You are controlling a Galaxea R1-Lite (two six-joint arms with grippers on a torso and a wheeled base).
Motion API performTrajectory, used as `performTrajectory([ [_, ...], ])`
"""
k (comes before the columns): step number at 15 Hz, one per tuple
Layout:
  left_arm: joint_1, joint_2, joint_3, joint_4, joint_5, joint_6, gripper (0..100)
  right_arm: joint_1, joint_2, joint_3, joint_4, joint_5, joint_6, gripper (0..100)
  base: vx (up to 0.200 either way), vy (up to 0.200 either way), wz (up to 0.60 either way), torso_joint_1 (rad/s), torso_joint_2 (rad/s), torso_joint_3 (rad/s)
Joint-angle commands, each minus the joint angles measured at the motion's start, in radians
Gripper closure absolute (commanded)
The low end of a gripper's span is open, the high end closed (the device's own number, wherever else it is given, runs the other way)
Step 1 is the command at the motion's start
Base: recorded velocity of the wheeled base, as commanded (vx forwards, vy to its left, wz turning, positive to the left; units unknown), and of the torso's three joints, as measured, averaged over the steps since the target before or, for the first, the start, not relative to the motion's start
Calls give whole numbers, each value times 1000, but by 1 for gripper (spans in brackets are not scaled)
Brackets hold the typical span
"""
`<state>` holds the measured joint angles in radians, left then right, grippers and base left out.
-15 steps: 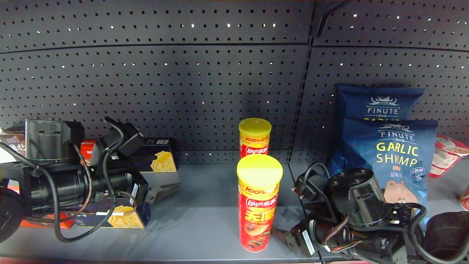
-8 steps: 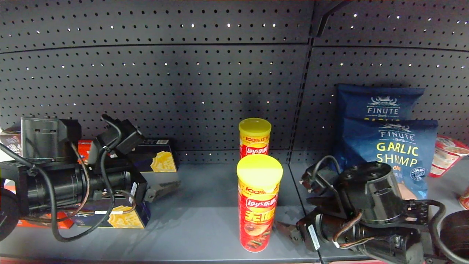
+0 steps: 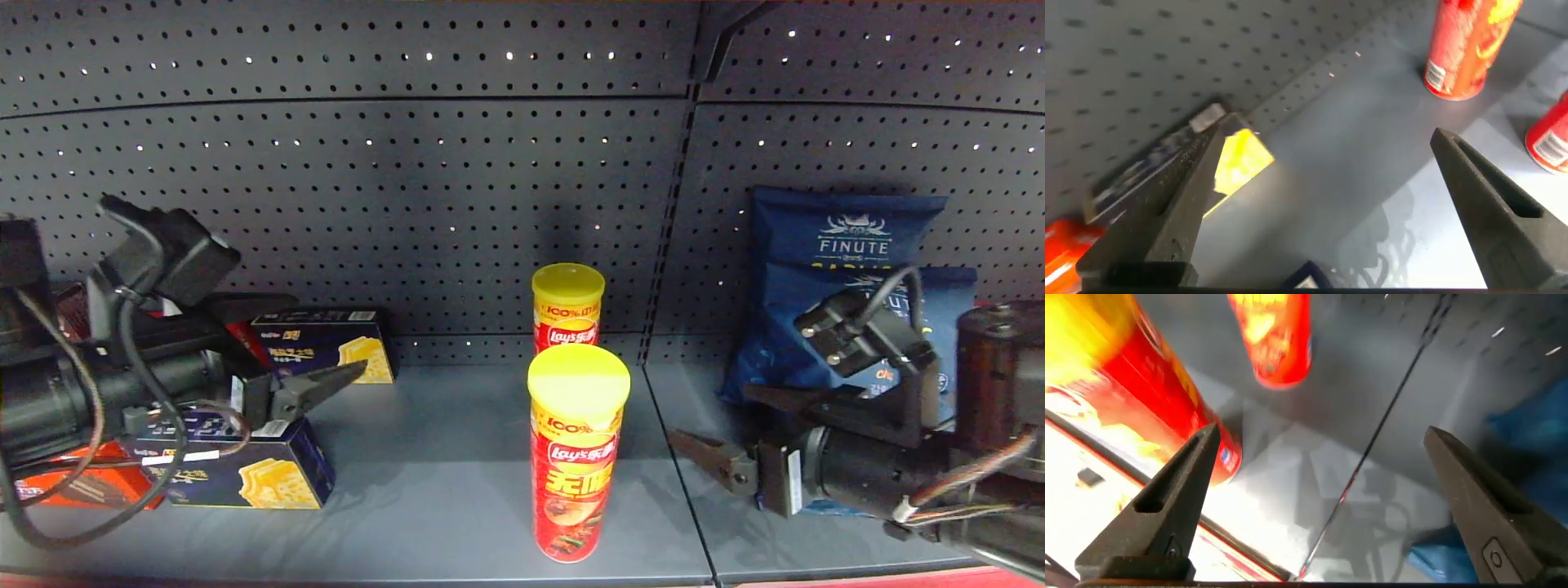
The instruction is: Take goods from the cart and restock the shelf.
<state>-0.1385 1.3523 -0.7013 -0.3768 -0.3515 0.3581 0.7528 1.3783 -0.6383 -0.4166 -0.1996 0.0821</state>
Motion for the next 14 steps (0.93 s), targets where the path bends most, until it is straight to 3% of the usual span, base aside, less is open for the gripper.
performTrajectory([
  [1,62,-220,34,1,34,-24,0,-43,-180,51,1,-8,-2,0,0,0,0,0,0,0],
  [4,134,-372,69,10,75,-25,0,-148,-329,129,27,-6,-4,0,0,0,0,0,0,0],
  [9,313,-651,284,44,123,-25,0,-377,-542,284,42,0,1,0,0,0,0,0,0,0],
  [11,376,-743,358,59,123,-27,0,-415,-604,333,44,0,-1,0,0,0,0,0,0,0],
  [14,428,-880,417,161,123,-64,0,-469,-682,401,45,-9,-10,0,0,0,0,0,0,0],
])
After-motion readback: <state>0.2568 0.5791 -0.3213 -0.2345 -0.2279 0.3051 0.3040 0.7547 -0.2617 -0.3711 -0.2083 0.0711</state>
